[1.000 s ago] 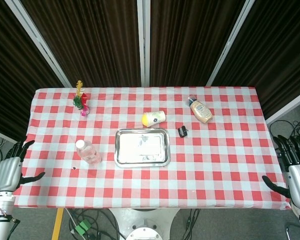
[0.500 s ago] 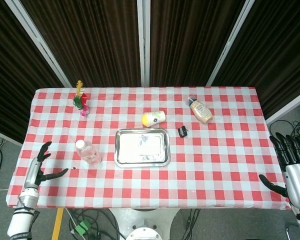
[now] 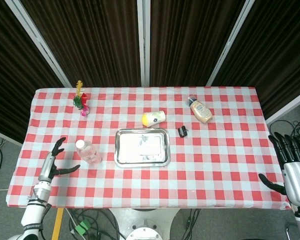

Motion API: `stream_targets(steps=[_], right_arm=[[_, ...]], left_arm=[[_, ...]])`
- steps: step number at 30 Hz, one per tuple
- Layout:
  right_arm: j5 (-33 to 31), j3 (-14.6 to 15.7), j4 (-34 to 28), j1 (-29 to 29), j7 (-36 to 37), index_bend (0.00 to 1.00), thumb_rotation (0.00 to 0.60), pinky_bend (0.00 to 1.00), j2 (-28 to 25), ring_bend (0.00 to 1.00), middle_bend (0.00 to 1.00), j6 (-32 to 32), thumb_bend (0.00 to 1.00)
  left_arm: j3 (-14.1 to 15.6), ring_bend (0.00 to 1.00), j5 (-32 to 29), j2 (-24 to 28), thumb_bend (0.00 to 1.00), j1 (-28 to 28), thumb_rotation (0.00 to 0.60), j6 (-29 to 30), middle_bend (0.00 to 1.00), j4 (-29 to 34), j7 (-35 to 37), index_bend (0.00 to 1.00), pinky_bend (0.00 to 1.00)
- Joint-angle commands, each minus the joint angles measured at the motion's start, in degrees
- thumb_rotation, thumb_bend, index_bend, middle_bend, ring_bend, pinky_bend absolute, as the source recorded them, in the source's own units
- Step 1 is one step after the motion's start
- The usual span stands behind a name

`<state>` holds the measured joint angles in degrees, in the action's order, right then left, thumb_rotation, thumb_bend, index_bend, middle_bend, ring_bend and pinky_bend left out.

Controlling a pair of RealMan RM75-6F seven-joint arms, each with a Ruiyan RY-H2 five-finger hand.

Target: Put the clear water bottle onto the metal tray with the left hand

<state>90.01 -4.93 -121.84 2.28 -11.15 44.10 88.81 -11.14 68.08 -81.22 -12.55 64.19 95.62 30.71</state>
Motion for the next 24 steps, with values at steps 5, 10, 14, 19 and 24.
stream_targets(steps=[5, 10, 14, 19, 24], right_arm=[[-1.2, -0.3, 0.1, 0.3, -0.3, 0.06, 0.6, 0.0, 0.3, 0.0, 0.04, -0.5, 0.08], [-1.9, -0.4, 0.2, 0.5, 0.0, 0.06, 0.6, 0.0, 0.3, 0.0, 0.04, -0.8, 0.08], [-2.8, -0.7, 0.4, 0.8, 0.2, 0.06, 0.6, 0.0, 0.3, 0.0, 0.04, -1.2, 0.08], [-4.3, -1.0, 0.7, 1.4, 0.2, 0.06, 0.6, 0.0, 0.3, 0.0, 0.04, -2.1, 0.08], [-5.7, -1.2, 0.9, 1.8, -0.1, 0.06, 0.6, 0.0, 0.6, 0.0, 0.04, -2.9, 0.08]], left_arm=[[0.2, 0.04, 1.9, -2.1, 0.07, -1.8, 0.6, -1.7, 0.12, -0.4, 1.2, 0.13, 0.15], [0.3, 0.04, 2.2, -4.6, 0.07, -3.2, 0.6, -3.0, 0.12, -3.1, 1.3, 0.13, 0.15], [-0.2, 0.04, 2.0, -7.2, 0.07, -4.4, 0.6, -3.8, 0.13, -6.6, 1.9, 0.13, 0.15], [-1.7, 0.11, 1.2, -9.5, 0.12, -5.7, 0.6, -4.2, 0.28, -9.9, 2.7, 0.17, 0.17], [-2.7, 0.12, 1.5, -9.6, 0.13, -6.5, 0.6, -4.8, 0.29, -9.9, 4.9, 0.19, 0.18]])
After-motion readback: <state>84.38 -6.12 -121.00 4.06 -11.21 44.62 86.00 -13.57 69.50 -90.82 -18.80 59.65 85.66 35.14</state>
